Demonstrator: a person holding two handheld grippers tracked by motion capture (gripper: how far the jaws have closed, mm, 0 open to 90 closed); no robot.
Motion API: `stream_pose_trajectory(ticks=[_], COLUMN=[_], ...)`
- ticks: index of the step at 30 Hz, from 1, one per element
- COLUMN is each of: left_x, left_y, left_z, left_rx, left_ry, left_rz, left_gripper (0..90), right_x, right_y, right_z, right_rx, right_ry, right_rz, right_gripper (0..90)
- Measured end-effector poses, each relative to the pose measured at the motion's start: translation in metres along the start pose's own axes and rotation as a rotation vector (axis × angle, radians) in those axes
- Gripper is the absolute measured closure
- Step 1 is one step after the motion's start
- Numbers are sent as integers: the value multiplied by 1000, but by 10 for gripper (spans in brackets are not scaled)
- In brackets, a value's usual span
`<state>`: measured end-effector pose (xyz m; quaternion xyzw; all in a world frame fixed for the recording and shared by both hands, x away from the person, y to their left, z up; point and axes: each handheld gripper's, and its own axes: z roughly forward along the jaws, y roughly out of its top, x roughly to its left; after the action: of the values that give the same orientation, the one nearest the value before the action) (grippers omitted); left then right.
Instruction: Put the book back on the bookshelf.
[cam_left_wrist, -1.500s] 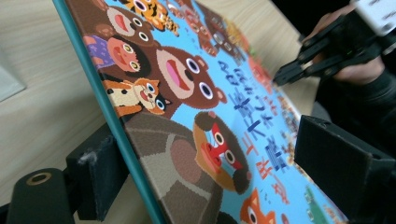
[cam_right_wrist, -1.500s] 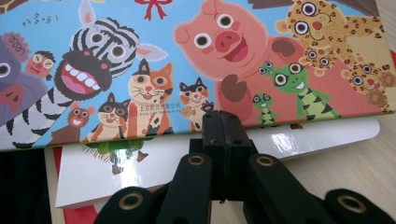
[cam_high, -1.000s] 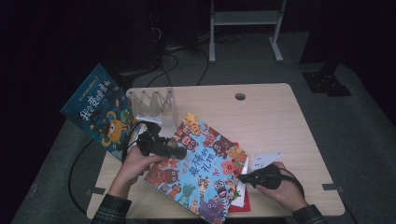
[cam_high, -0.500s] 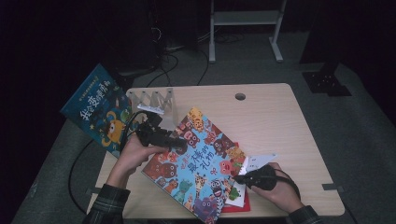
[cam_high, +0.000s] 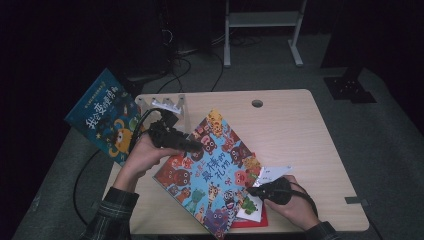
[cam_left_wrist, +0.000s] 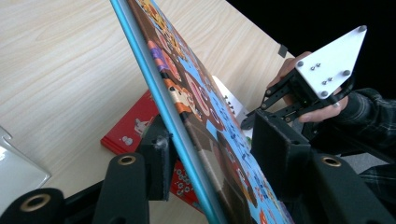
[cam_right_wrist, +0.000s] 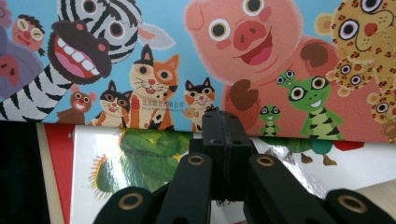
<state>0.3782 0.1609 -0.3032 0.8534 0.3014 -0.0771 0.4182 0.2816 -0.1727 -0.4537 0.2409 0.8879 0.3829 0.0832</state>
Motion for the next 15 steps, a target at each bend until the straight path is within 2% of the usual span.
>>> stream_pose_trajectory(ticks=[9,15], left_x=[-3,-7], left_y=[4,11], left_z=[-5,-7], left_rx=[13,47], left_ry=[8,52], left_rz=[3,14], left_gripper=[524,558], right_x=[5,8], right_y=[4,6], right_z=[5,9], right_rx=[-9,-13], right_ry=[-38,-55], right_rz=[3,0], right_gripper=[894,893])
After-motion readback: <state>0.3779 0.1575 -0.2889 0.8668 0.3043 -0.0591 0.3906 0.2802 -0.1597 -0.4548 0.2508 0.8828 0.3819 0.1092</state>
